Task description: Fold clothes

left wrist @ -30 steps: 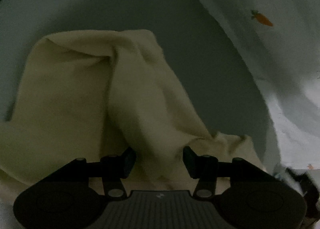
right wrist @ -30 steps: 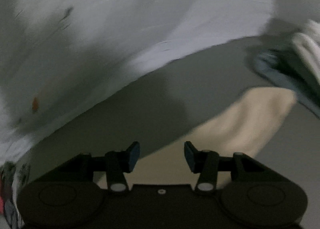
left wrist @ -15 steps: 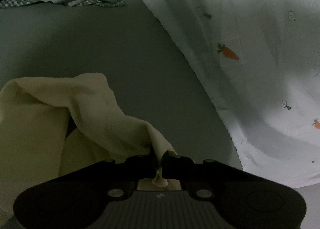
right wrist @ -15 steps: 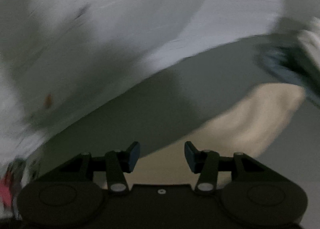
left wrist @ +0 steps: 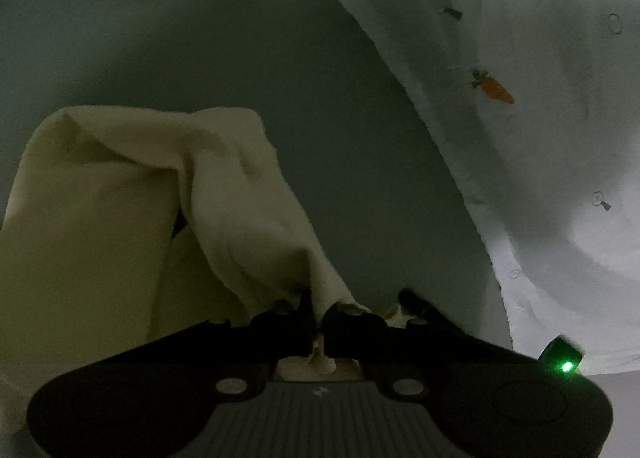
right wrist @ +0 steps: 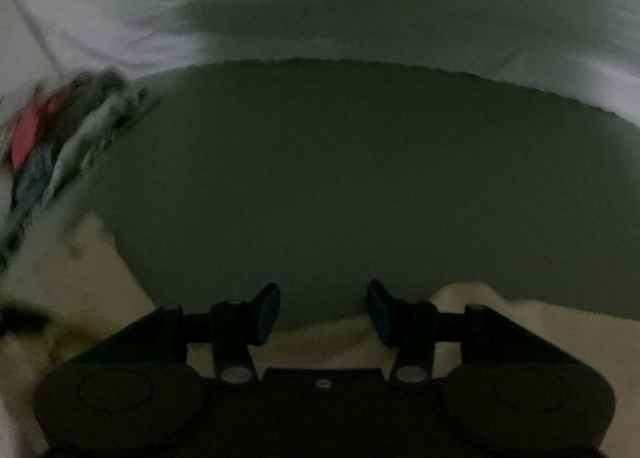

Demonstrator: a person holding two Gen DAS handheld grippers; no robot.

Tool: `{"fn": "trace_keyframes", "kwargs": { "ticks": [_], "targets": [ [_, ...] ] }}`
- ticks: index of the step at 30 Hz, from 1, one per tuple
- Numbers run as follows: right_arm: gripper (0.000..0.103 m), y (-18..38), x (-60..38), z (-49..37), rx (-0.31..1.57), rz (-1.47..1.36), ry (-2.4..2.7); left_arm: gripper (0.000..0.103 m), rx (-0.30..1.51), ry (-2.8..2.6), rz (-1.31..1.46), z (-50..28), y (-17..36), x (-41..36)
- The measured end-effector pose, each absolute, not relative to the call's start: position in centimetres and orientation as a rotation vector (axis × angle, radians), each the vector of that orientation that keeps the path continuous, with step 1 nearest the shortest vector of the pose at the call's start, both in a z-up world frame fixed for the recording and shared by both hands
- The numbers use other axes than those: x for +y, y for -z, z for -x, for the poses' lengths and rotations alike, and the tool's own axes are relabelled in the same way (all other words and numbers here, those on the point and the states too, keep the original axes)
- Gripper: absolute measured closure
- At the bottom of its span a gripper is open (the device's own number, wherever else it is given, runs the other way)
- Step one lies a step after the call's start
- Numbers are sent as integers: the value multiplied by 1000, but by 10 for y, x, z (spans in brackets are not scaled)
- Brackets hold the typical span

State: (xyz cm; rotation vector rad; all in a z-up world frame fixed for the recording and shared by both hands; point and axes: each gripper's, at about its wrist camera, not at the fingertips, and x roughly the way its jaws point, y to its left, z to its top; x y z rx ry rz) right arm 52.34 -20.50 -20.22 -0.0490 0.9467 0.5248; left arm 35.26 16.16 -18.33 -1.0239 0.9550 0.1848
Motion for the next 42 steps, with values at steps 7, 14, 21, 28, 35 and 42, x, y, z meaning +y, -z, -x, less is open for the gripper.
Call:
{"fn": "trace_keyframes", "kwargs": {
  "ticks": [7,14,21,28,35,42],
  "targets": [
    [39,201,-223,-488,896,267,-582,99,992,-177,1015,-355,191,163],
    [22,204,-203,-499,841,445,-675,99,999,-176,1007,-356,193,166],
    [97,192,-198,-507,833,456,-802,99,968,-162,1025,-369,186,171],
    [98,113,-219,-588,582,224,-505,93,820,-135,964,-434,159,194],
    [35,84,-236,-623,596,-17,-280,67,689,-254,898,-468,128,207],
    [15,77,-380,-491,664,-794,-68,50,836,-276,626,-388,139,170]
  ]
}}
